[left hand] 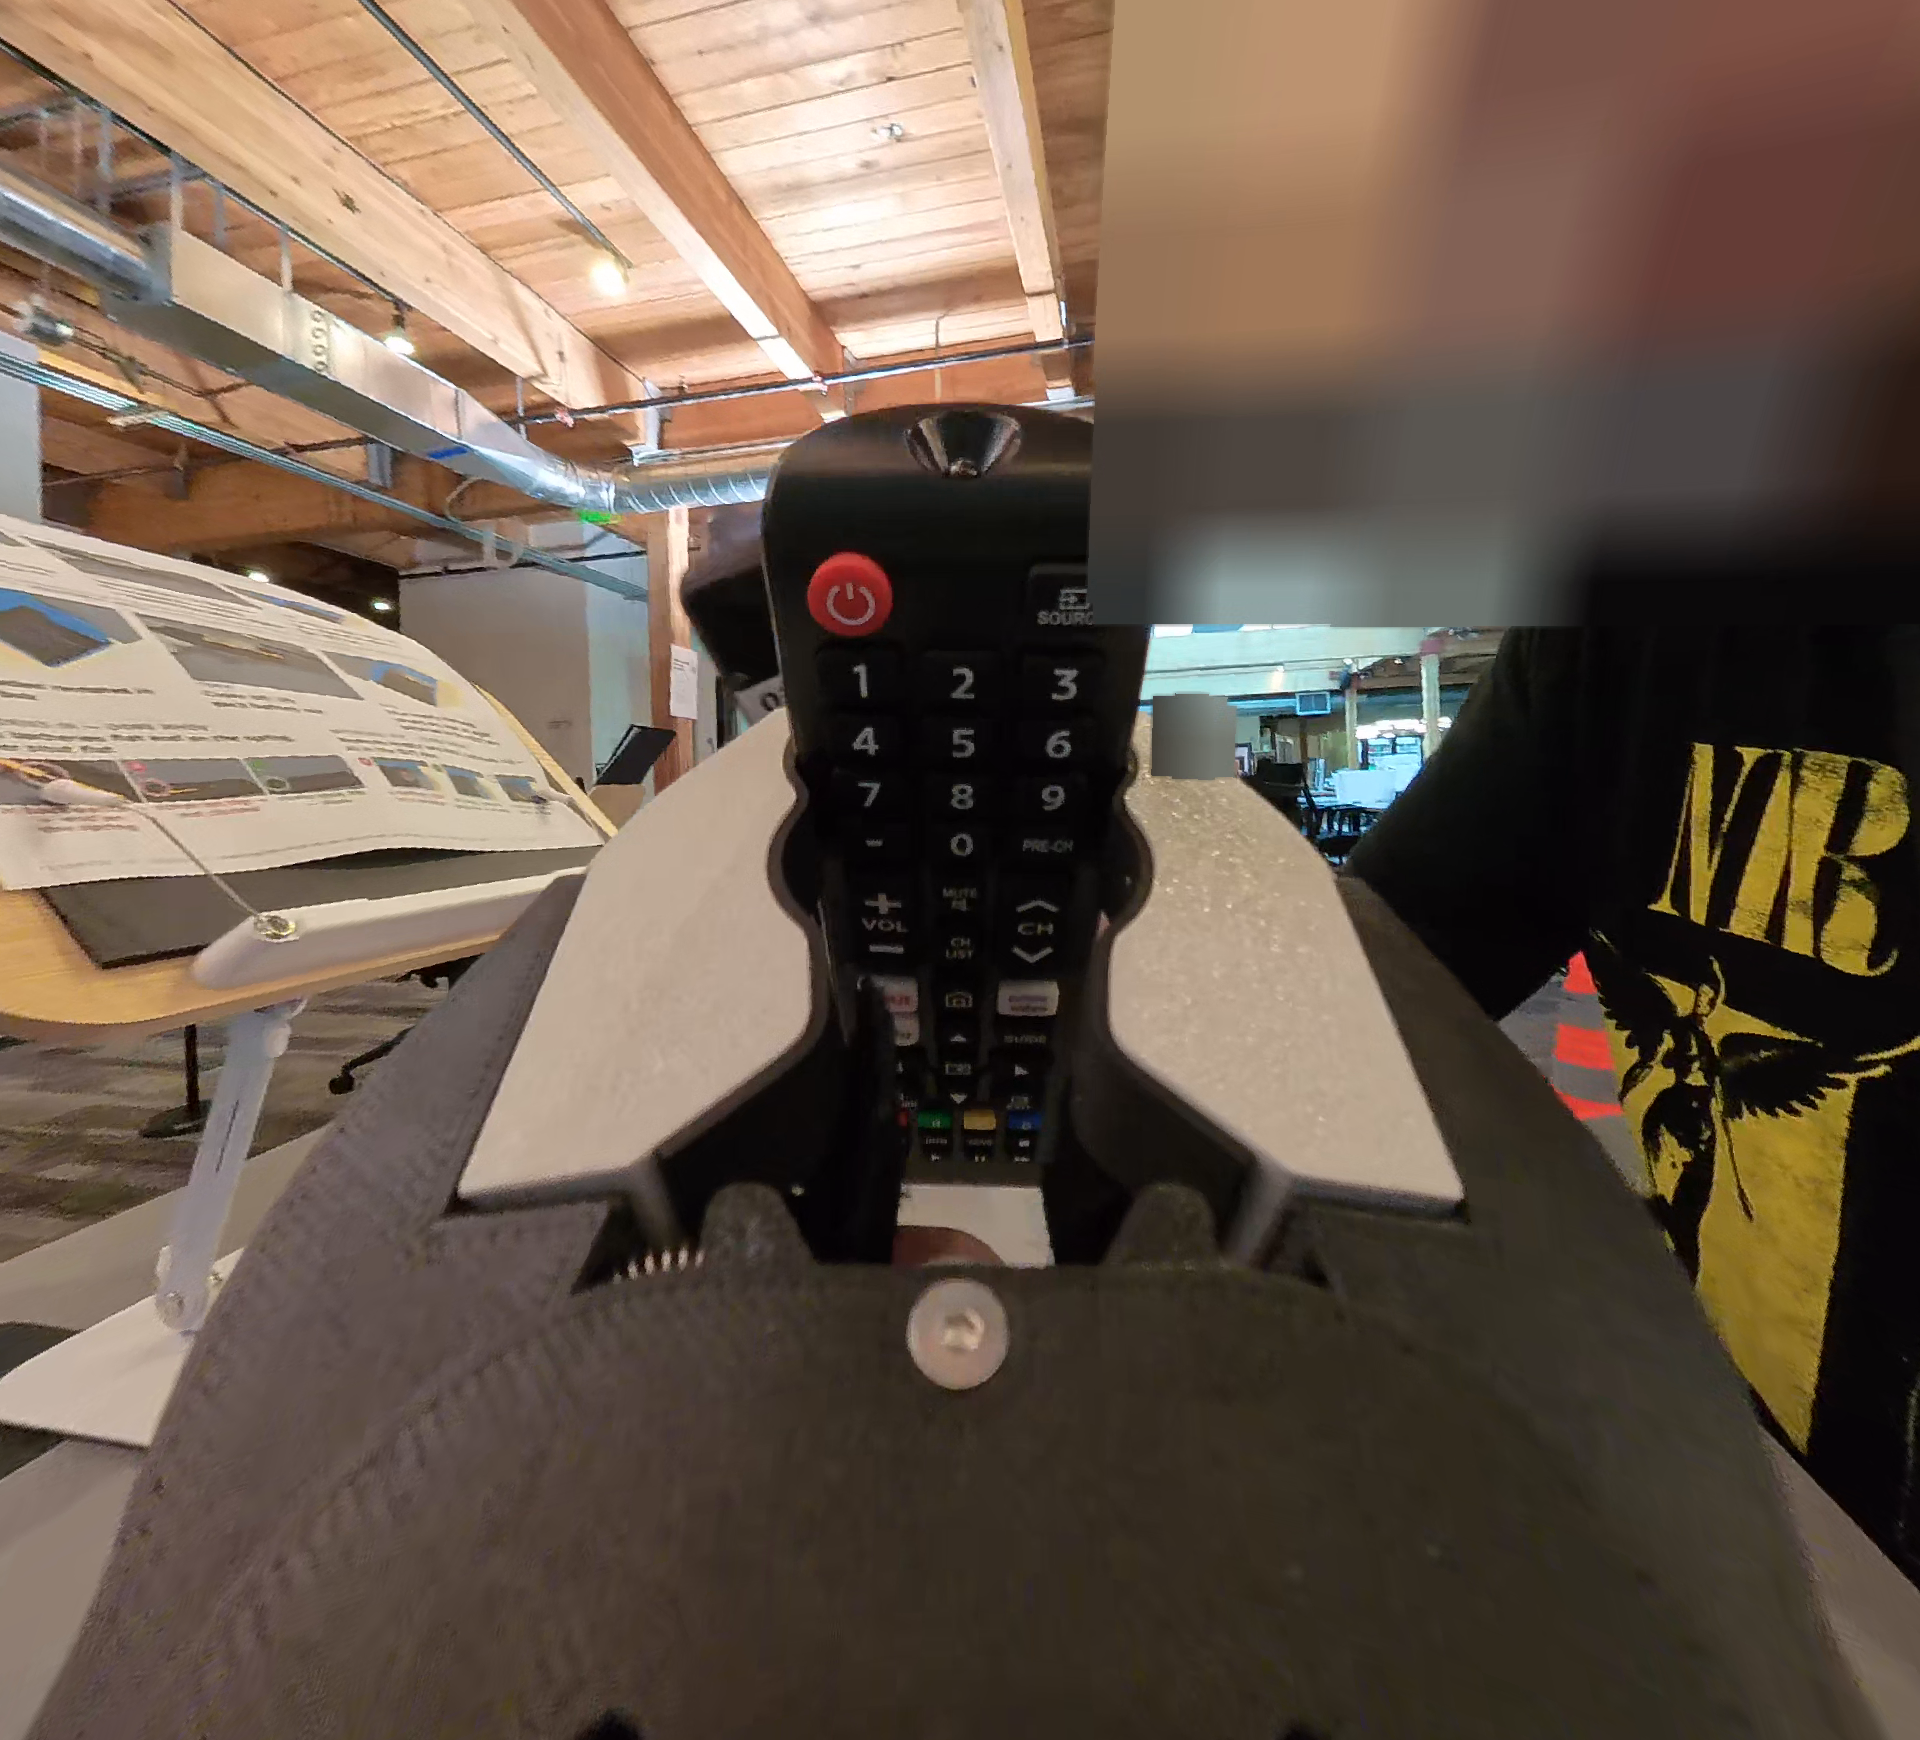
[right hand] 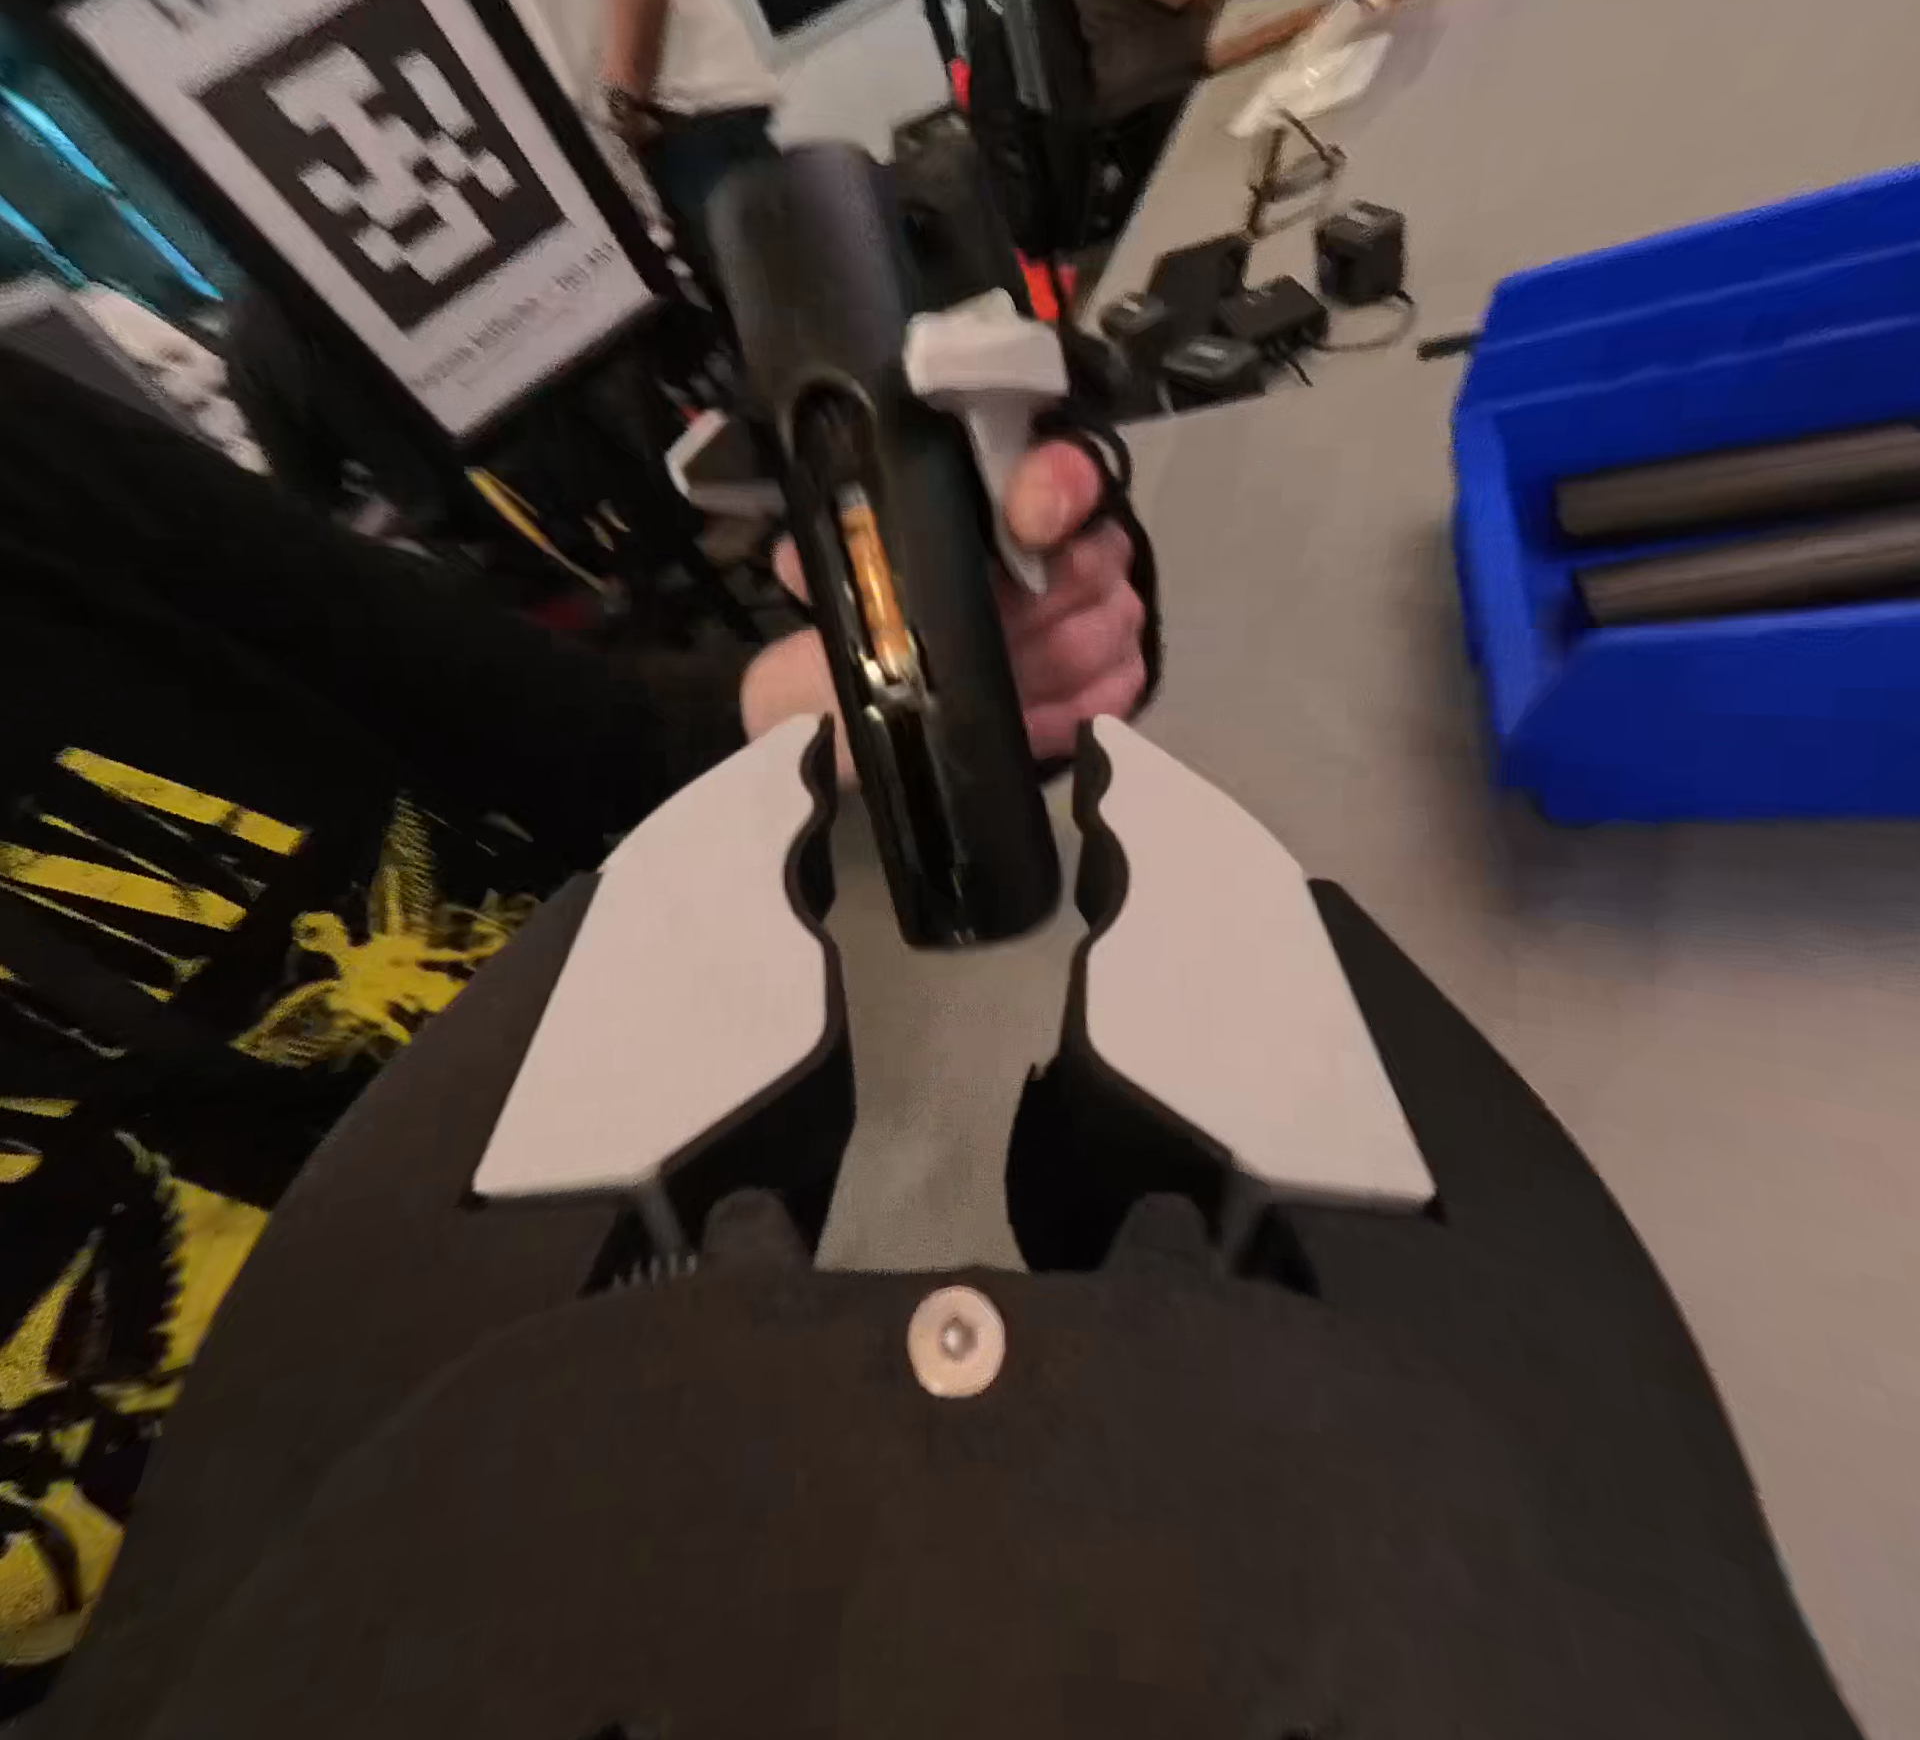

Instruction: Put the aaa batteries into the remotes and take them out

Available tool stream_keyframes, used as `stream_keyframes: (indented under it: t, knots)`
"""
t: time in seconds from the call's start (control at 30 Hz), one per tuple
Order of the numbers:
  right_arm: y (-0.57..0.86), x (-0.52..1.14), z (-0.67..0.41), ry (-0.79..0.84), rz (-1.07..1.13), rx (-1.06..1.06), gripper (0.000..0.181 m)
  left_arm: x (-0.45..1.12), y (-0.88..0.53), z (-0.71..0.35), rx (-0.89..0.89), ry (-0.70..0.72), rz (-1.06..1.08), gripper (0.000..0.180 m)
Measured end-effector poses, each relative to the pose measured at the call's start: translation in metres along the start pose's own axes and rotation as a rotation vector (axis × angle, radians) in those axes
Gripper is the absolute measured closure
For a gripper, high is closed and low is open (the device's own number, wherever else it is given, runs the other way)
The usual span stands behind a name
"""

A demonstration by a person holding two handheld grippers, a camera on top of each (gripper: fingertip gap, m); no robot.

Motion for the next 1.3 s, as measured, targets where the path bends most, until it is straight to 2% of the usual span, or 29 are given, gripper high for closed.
stream_keyframes:
  t: [0.13, 0.23, 0.33, 0.43, 0.6, 0.73, 0.8, 0.83, 0.93, 1.13, 1.3]
  knots:
    - [0.002, -0.017, 0.041, -0.250, 0.243, -0.058, 0.150, -0.003, -0.002, -0.003, 0.000, 0.004, -0.015, 0.128]
    - [0.007, -0.014, 0.072, -0.376, 0.312, -0.040, 0.153, -0.003, -0.002, -0.004, -0.003, 0.002, -0.013, 0.128]
    - [0.019, -0.005, 0.099, -0.606, 0.431, -0.090, 0.156, -0.003, -0.002, -0.002, -0.006, -0.005, -0.014, 0.128]
    - [0.029, -0.007, 0.116, -0.701, 0.468, -0.085, 0.159, -0.006, -0.004, -0.003, -0.006, 0.005, -0.028, 0.128]
    - [0.034, -0.007, 0.126, -0.697, 0.440, -0.062, 0.159, -0.007, -0.004, -0.006, -0.006, 0.010, -0.029, 0.128]
    - [0.031, -0.002, 0.105, -0.532, 0.407, 0.104, 0.156, -0.006, -0.005, -0.004, -0.010, 0.003, -0.032, 0.128]
    - [0.028, 0.003, 0.105, -0.522, 0.400, 0.115, 0.165, -0.007, -0.005, -0.005, -0.011, 0.008, -0.034, 0.128]
    - [0.026, 0.007, 0.106, -0.534, 0.402, 0.064, 0.168, -0.007, -0.005, -0.006, -0.009, 0.011, -0.033, 0.128]
    - [0.032, 0.015, 0.112, -0.611, 0.506, -0.051, 0.165, -0.008, -0.004, -0.008, -0.008, 0.017, -0.030, 0.128]
    - [0.038, 0.023, 0.123, -0.649, 0.484, -0.024, 0.162, -0.008, -0.004, -0.008, -0.012, 0.022, -0.029, 0.127]
    - [0.022, 0.016, 0.132, -0.806, 0.406, -0.105, 0.166, -0.007, -0.004, -0.009, -0.010, 0.027, -0.024, 0.128]
Point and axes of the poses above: each gripper's, where its closed fingertips meet, x out along the fingers, z out of its underside, y = z × x across the jaws, the point moved 9 cm from there along -x, back along the fingers, and after that the axes turned 2 degrees about -z, right-handed, at the moved point
